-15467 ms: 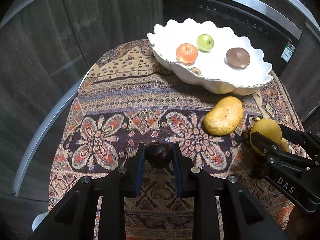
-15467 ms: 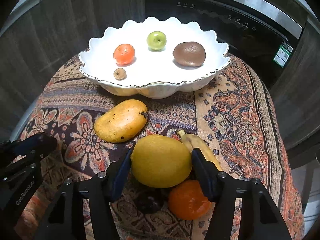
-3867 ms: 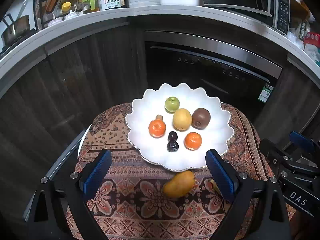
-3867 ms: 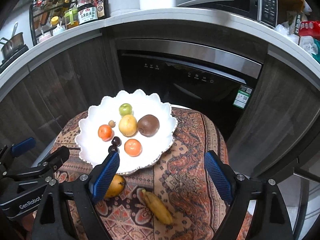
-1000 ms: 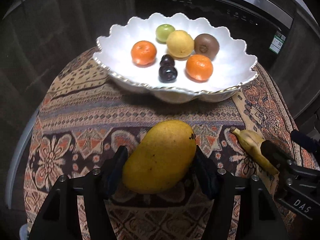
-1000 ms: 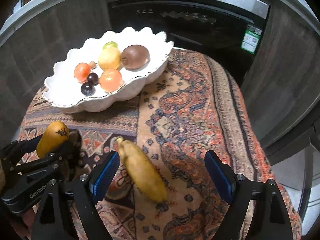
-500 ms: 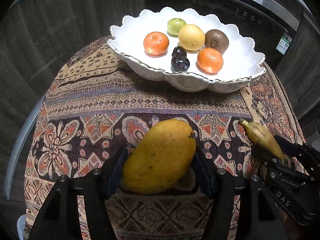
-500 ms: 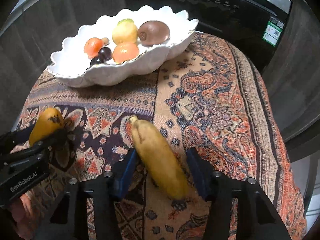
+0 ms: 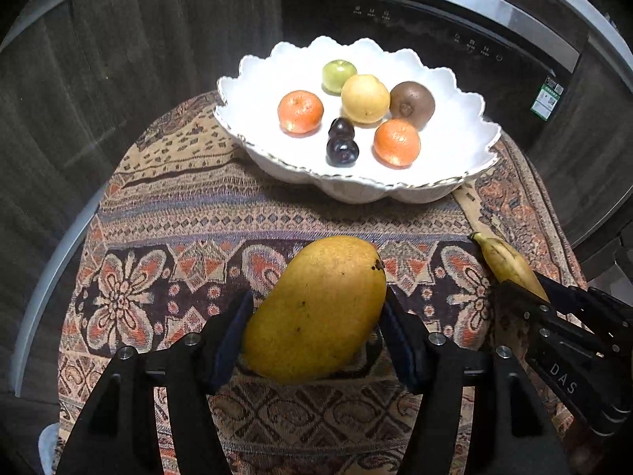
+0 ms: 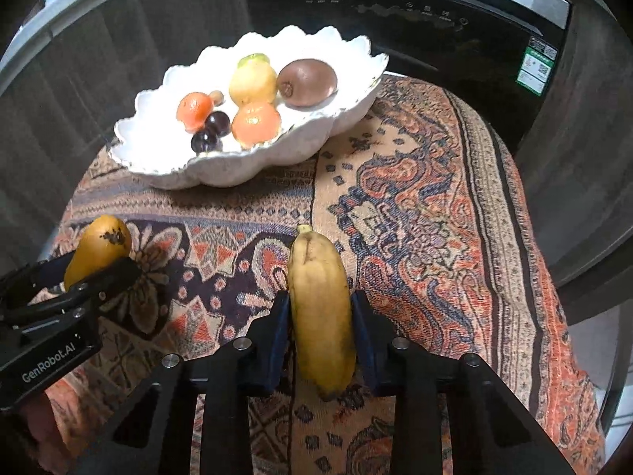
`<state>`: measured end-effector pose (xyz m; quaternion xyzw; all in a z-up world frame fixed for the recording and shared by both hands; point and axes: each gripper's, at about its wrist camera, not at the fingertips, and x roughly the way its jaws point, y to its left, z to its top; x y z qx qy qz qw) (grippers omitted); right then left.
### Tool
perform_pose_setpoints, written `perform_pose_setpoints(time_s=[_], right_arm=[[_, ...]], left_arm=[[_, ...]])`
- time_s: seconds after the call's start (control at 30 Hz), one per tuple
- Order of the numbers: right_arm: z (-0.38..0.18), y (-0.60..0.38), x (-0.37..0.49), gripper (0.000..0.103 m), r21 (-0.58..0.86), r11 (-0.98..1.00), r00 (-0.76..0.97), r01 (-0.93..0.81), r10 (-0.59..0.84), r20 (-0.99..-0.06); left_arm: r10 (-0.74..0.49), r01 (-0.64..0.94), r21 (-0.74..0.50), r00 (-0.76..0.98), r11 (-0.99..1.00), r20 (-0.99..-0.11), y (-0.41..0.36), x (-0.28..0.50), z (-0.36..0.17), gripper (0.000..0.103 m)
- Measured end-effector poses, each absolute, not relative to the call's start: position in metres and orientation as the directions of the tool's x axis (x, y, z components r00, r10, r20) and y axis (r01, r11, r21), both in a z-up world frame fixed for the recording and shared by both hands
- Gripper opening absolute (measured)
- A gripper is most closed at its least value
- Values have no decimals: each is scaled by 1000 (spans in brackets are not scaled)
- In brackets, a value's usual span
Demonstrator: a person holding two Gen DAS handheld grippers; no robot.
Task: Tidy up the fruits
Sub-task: 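Grasp the small banana with the right tool while the left tool holds the mango, then carry mango and banana over the white bowl and open both tools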
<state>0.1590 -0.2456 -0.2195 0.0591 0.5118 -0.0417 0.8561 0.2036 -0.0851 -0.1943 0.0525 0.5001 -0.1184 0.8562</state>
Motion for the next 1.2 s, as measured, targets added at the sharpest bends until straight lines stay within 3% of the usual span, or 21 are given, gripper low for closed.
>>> perform_pose_setpoints(time_s=[0.7,1.2], right_arm=[[-162,-252,138,31,76,985,567,158,-27,-823],[-122,-253,182,31,84,984,627,155,-33,-778]], left_arm=[[-183,277,-35,529,960,-829,-90,186,-149,62],[-200,283,-37,573,959,-795,-93,234,-112,61]])
